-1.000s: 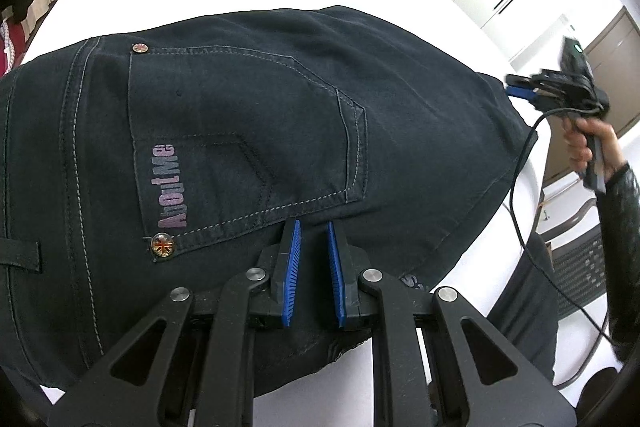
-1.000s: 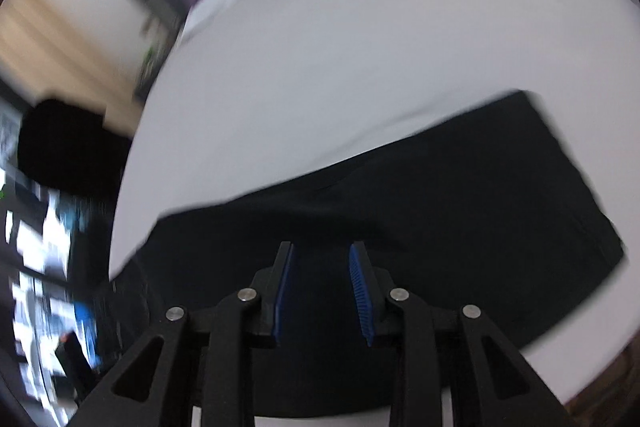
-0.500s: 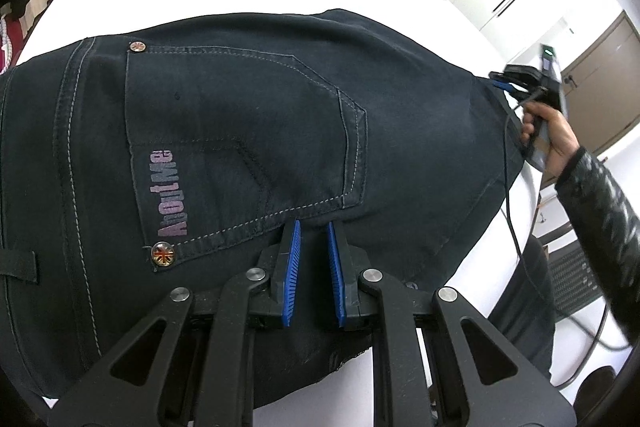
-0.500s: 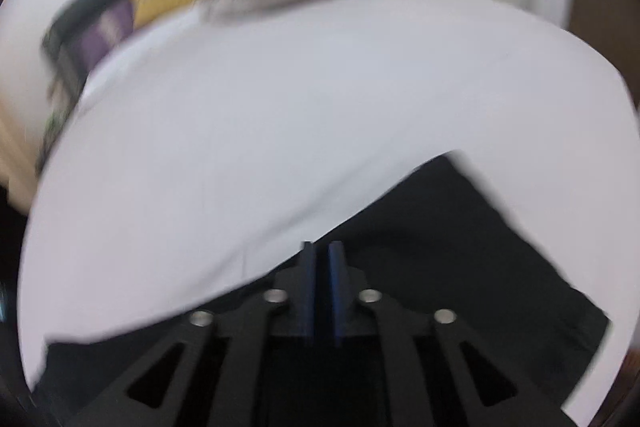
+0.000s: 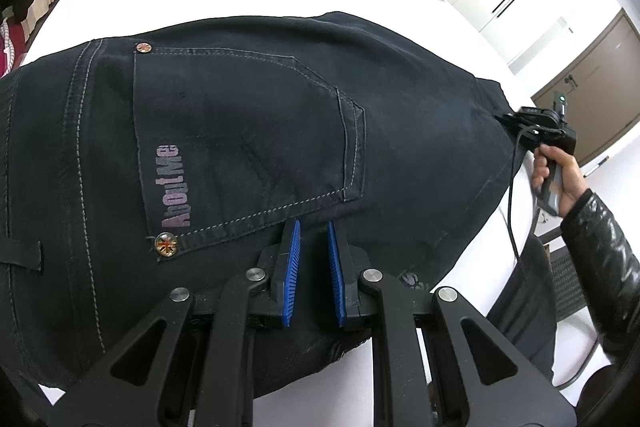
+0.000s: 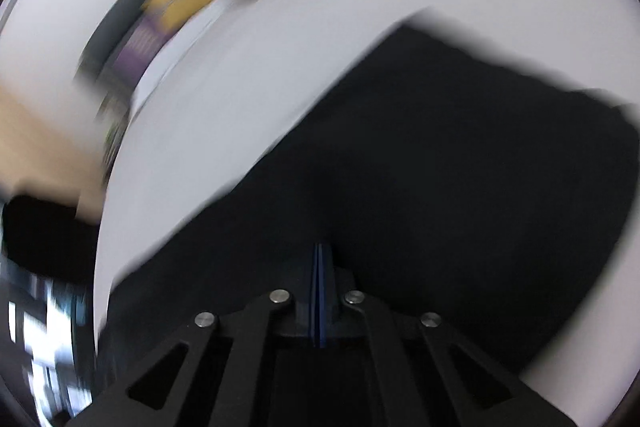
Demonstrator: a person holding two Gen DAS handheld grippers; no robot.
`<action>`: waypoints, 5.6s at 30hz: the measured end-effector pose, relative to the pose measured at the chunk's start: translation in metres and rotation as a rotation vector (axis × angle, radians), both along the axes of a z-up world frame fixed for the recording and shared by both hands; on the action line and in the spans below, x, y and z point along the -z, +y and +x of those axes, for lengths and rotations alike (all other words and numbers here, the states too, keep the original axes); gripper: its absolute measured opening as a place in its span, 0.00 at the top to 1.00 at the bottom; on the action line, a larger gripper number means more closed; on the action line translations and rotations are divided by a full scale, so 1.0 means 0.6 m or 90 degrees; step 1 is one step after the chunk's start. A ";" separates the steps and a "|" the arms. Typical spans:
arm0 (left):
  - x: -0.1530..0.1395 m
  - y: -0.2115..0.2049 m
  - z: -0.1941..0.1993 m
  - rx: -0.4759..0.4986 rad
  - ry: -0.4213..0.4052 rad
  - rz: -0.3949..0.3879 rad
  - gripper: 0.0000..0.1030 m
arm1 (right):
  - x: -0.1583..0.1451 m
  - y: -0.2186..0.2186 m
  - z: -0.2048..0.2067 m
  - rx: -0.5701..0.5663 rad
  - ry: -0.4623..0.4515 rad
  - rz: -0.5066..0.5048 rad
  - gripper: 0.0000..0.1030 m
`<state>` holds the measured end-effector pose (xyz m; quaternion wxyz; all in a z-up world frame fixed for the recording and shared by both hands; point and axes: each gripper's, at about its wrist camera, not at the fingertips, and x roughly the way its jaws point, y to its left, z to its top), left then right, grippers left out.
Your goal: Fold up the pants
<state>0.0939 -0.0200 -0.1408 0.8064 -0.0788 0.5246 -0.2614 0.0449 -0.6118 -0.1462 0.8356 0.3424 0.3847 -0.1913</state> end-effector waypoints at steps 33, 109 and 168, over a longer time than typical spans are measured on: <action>0.006 0.006 -0.017 0.000 -0.022 -0.034 0.86 | -0.068 0.465 0.177 -0.555 0.000 0.184 0.70; -0.006 -0.300 0.202 0.064 0.043 -0.092 0.86 | 0.031 0.372 0.172 -0.248 -0.029 0.361 1.00; 0.033 -0.129 0.045 -0.071 0.063 -0.177 0.92 | -0.004 -0.032 -0.232 0.149 -0.233 0.298 0.48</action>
